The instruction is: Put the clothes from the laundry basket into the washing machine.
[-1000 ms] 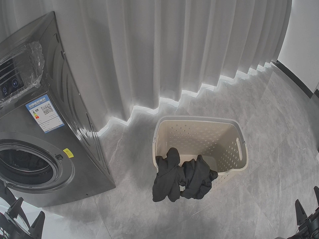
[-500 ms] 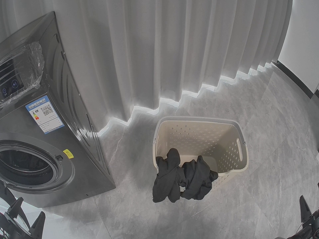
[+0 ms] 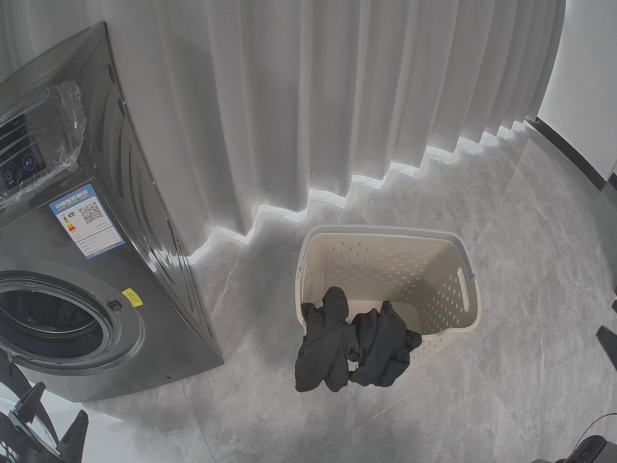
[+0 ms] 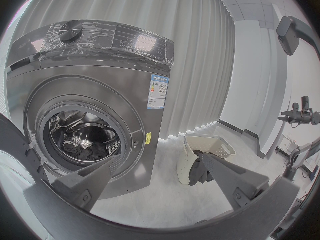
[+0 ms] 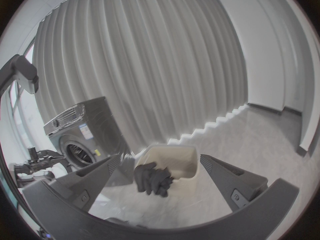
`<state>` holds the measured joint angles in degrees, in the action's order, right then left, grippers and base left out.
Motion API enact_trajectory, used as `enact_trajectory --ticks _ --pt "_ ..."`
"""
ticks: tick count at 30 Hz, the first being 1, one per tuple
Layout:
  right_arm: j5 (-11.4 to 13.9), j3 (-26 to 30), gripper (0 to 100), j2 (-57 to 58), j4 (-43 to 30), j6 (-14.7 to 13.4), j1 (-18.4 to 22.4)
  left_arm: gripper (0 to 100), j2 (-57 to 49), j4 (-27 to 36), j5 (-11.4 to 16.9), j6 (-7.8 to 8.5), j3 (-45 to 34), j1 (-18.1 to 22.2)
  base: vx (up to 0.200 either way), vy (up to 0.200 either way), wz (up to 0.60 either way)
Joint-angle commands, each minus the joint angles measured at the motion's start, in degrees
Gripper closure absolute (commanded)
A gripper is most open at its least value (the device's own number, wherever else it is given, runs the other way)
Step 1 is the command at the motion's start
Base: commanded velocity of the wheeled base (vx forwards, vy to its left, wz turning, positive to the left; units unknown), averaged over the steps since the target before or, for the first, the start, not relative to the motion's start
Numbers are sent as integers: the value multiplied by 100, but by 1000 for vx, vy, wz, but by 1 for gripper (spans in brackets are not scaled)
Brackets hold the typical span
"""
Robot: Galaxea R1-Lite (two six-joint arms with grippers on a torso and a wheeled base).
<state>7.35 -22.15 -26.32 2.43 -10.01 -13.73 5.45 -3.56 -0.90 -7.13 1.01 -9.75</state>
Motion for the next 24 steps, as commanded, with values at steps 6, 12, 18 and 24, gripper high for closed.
enact_trajectory --ticks 6,12,18,24 --pt "733 -378 0 -2800 223 -388 -1044 0 9 -4 2 -8 -84 0 0 0 0" --pt "1119 -325 0 -4180 1225 -581 -895 0 9 -4 2 -69 -84 0 0 0 0" --pt "1102 -351 0 -5454 2104 -564 -912 0 9 -4 2 -78 -84 0 0 0 0" --pt "935 -387 0 -6623 3001 -555 -930 0 9 4 2 -34 -84 0 0 0 0"
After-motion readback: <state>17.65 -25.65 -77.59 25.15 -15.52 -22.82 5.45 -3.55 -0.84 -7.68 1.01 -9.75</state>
